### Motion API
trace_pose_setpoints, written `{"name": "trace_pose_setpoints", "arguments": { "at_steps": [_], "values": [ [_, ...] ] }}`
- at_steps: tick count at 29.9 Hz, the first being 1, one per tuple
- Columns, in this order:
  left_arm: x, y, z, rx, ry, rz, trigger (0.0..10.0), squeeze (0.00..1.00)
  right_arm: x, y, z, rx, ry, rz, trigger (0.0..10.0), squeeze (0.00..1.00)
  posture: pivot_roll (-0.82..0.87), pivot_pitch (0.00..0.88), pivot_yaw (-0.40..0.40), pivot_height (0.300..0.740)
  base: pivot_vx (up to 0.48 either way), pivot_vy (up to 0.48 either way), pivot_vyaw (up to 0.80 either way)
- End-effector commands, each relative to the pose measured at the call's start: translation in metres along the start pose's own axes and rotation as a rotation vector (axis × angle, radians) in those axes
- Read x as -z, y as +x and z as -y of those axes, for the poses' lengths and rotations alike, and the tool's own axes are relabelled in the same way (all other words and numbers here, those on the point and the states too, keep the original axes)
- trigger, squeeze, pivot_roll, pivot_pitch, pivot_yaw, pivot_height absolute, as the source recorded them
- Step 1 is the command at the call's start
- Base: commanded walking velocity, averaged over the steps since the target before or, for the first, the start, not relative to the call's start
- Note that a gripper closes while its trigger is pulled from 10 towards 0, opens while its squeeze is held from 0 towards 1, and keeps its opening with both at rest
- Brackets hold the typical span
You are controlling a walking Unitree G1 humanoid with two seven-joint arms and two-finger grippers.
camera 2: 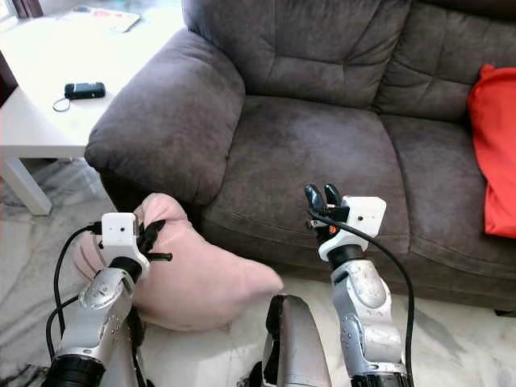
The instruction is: Move the pillow to the sofa from floor
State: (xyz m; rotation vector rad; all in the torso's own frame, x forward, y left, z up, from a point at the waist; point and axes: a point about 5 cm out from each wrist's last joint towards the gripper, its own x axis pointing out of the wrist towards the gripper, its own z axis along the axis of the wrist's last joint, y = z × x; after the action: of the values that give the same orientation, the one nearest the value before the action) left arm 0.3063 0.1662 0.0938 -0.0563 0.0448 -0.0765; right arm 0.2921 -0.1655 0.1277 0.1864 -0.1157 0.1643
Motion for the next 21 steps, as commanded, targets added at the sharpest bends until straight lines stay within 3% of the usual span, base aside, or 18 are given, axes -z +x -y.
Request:
{"name": "trace_pose_setpoints", "arguments": {
  "at_steps": [1, 21],
  "values": [
    [-0.026, 0.009, 0.006, 0.031, 0.033, 0.125, 10.0, 0.0, 0.003, 0.001, 0.003, 0.015, -0.004, 0.0, 10.0, 0.0, 0.05, 0.0, -0.093, 0.478, 0.0, 0.0, 0.0],
    [-0.027, 0.013, 0.005, 0.02, 0.033, 0.145, 10.0, 0.0, 0.017, 0.004, 0.011, 0.039, -0.011, -0.024, 10.0, 0.0, 0.07, 0.0, -0.096, 0.478, 0.0, 0.0, 0.0]
  ]
}}
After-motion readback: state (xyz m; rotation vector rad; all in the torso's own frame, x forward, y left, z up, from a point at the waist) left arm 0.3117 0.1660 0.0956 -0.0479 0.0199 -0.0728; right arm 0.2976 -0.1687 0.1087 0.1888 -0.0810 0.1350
